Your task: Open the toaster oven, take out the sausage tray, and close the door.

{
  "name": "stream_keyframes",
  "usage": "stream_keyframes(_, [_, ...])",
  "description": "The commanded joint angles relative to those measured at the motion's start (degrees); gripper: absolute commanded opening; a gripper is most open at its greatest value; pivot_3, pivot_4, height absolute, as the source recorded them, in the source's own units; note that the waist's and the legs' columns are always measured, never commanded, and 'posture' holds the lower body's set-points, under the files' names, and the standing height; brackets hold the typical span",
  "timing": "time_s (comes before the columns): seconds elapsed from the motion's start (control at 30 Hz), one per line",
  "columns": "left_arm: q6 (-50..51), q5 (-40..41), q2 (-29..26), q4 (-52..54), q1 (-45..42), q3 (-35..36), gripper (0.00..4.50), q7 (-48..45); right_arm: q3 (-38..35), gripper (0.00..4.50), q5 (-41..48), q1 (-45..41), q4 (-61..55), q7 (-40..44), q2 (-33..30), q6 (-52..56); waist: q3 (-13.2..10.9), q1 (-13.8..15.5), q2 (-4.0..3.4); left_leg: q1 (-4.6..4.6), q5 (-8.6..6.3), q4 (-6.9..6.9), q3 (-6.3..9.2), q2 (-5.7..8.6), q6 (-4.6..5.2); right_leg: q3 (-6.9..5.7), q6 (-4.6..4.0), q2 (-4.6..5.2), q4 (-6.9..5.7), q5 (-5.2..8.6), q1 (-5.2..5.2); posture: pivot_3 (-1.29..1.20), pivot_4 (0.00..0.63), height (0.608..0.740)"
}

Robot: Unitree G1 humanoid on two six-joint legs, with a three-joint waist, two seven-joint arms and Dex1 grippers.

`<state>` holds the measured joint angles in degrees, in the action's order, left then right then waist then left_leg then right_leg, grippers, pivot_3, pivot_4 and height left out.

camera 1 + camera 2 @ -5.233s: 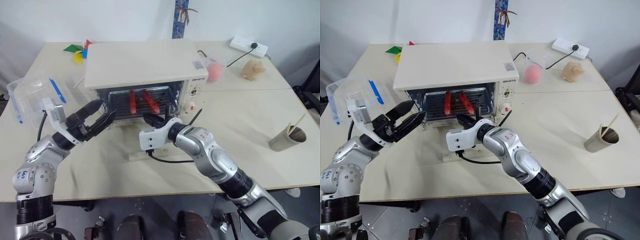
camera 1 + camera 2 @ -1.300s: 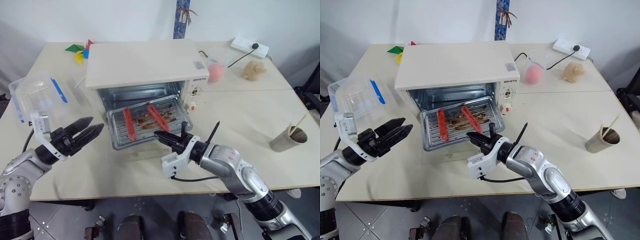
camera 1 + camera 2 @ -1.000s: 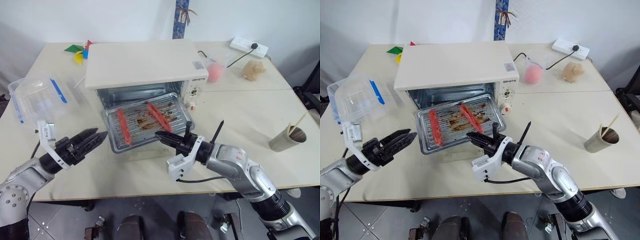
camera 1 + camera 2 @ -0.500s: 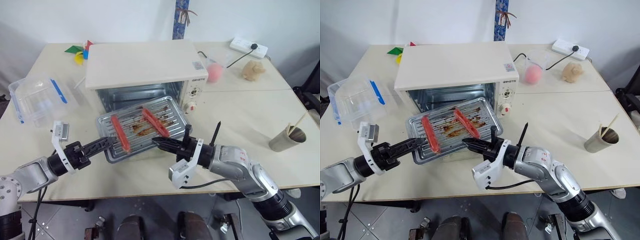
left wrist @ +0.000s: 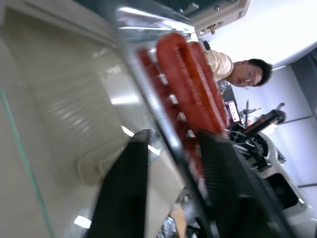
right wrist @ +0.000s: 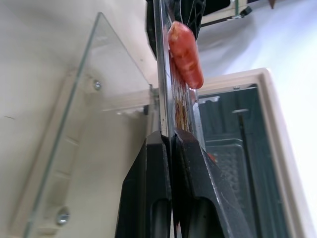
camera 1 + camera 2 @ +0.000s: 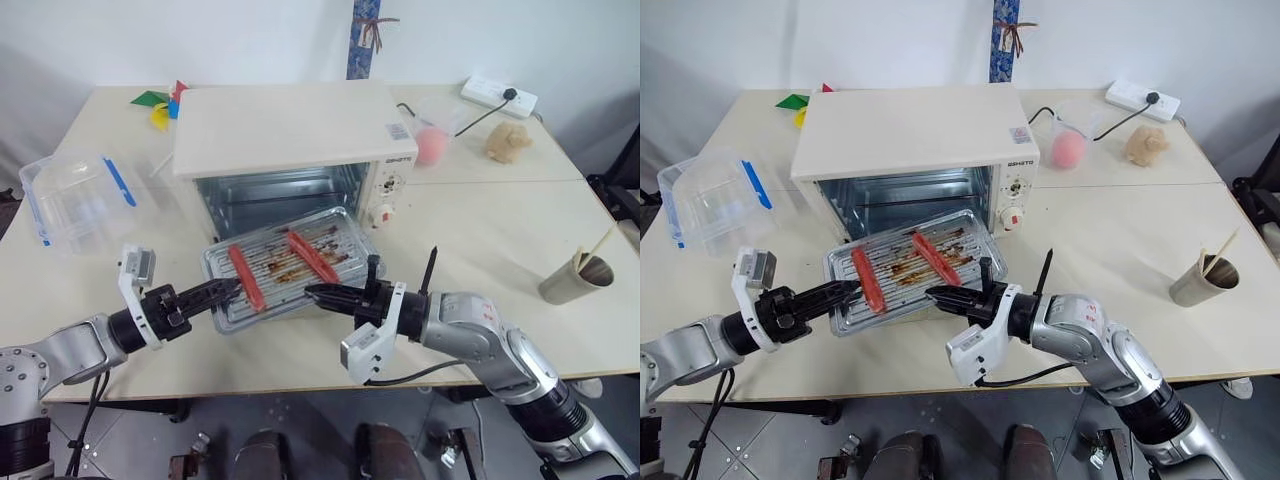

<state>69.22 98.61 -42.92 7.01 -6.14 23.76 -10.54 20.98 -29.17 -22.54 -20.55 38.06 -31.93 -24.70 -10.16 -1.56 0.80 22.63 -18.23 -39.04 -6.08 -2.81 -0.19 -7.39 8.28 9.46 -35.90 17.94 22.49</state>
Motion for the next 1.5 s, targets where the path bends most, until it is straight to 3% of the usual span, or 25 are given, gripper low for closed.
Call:
stream_keyframes(0.03, [-0.36, 1.87, -0.91, -0.90, 1.33, -1.63, 0.27, 3.93, -2.09, 0.00, 5.54, -0.81, -3.66, -1.73, 1.84, -0.45, 0.00, -0.01, 0.00, -0.01, 0.00, 0.00, 0.00, 0.00, 0.00, 0.01, 0.00, 0.00, 0.00, 0.00, 0.00, 0.00, 0.150, 0.740])
stream_keyframes(0.1, [-1.35, 2.84, -0.72, -0.56, 1.39, -2.09, 0.02, 5.05, -2.06, 0.00, 5.97, -0.84, -3.43, -1.40, 1.99, -0.69, 0.00, -0.01, 0.00, -0.04, 0.00, 0.01, -0.01, 0.00, 0.00, 0.03, 0.00, 0.00, 0.00, 0.00, -0.02, 0.00, 0.150, 0.740])
stream_keyframes(0.57, [-2.63, 11.15, -4.91, -2.18, 4.04, -7.22, 0.02, 10.09, -1.19, 0.00, 9.17, -1.50, -3.00, 3.25, 2.82, 2.68, 0.00, 0.01, 0.00, -0.18, -0.01, 0.07, -0.09, 0.01, -0.01, 0.15, -0.02, 0.00, 0.00, 0.01, -0.06, 0.00, 0.150, 0.740])
stream_keyframes(0.8, [-3.94, 12.74, -5.59, -2.59, 3.79, -8.74, 0.00, 10.36, -1.10, 2.15, 12.46, -2.21, -4.03, 6.66, 1.55, 3.48, 0.00, 0.01, -0.01, -0.20, -0.01, 0.09, -0.12, 0.01, -0.01, 0.16, -0.02, 0.00, 0.00, 0.01, -0.06, 0.00, 0.150, 0.740])
stream_keyframes(0.9, [-4.36, 13.68, -5.33, -2.91, 3.66, -9.35, 0.00, 10.57, -1.84, 2.68, 18.20, -2.59, -5.28, 10.08, -0.15, 4.47, 0.00, 0.03, -0.01, -0.20, -0.01, 0.09, -0.12, 0.01, -0.01, 0.16, -0.02, 0.00, 0.00, 0.01, -0.06, 0.00, 0.150, 0.740])
stream_keyframes(1.1, [-4.53, 14.39, -4.29, -3.38, 3.43, -8.95, 0.00, 10.60, -4.17, 4.48, 28.93, -5.13, -7.92, 14.96, -2.48, 10.64, -0.01, 0.03, -0.01, -0.22, -0.01, 0.10, -0.14, 0.01, -0.01, 0.19, -0.02, 0.00, 0.02, 0.01, -0.06, 0.00, 0.150, 0.740])
stream_keyframes(1.27, [-4.25, 14.39, -4.05, -3.46, 3.61, -8.70, 0.00, 10.75, -6.71, 4.48, 36.87, -6.34, -9.89, 19.41, -5.98, 17.39, -0.01, 0.27, -0.01, -0.22, -0.03, 0.11, -0.13, 0.02, 0.02, 0.19, -0.02, 0.00, 0.03, 0.01, -0.07, 0.00, 0.150, 0.740])
stream_keyframes(1.5, [-3.96, 14.39, -2.72, -3.83, 3.68, -7.63, 0.00, 10.37, -9.60, 4.48, 41.21, -6.05, -8.76, 22.40, -9.56, 21.82, -0.01, 0.16, -0.01, -0.22, -0.04, 0.12, -0.18, 0.03, 0.03, 0.23, -0.02, 0.00, 0.05, 0.01, -0.06, 0.00, 0.150, 0.740])
